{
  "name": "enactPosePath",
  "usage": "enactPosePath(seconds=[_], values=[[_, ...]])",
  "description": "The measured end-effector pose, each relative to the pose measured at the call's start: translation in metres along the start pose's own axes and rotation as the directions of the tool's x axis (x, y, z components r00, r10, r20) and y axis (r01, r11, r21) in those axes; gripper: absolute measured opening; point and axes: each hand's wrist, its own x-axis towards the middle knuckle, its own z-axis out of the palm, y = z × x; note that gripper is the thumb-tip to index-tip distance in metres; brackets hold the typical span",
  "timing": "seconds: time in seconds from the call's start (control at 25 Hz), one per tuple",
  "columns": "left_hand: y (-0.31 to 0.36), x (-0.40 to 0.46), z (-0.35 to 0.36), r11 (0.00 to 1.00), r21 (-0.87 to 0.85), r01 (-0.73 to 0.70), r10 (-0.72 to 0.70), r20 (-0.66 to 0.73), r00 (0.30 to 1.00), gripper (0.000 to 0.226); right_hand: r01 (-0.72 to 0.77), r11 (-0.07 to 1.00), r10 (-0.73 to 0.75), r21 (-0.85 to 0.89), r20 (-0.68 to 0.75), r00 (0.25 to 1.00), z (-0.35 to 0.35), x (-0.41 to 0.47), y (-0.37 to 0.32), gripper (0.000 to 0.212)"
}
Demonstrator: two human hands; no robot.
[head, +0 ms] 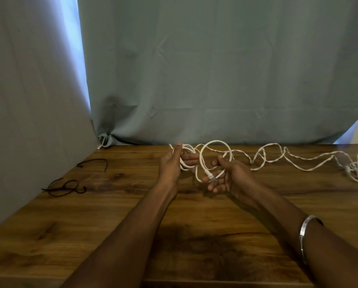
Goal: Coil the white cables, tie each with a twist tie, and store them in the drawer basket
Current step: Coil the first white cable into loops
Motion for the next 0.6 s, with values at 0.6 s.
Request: enactPosePath(seconds=[0.6], values=[[-0.019, -0.012, 0.007, 0.964, 0.261, -0.045, -0.052, 0.355, 0.933, 0.041, 0.257, 0.947, -0.245, 0.195, -0.084, 0.966, 0.001, -0.005, -0.008, 0.033]])
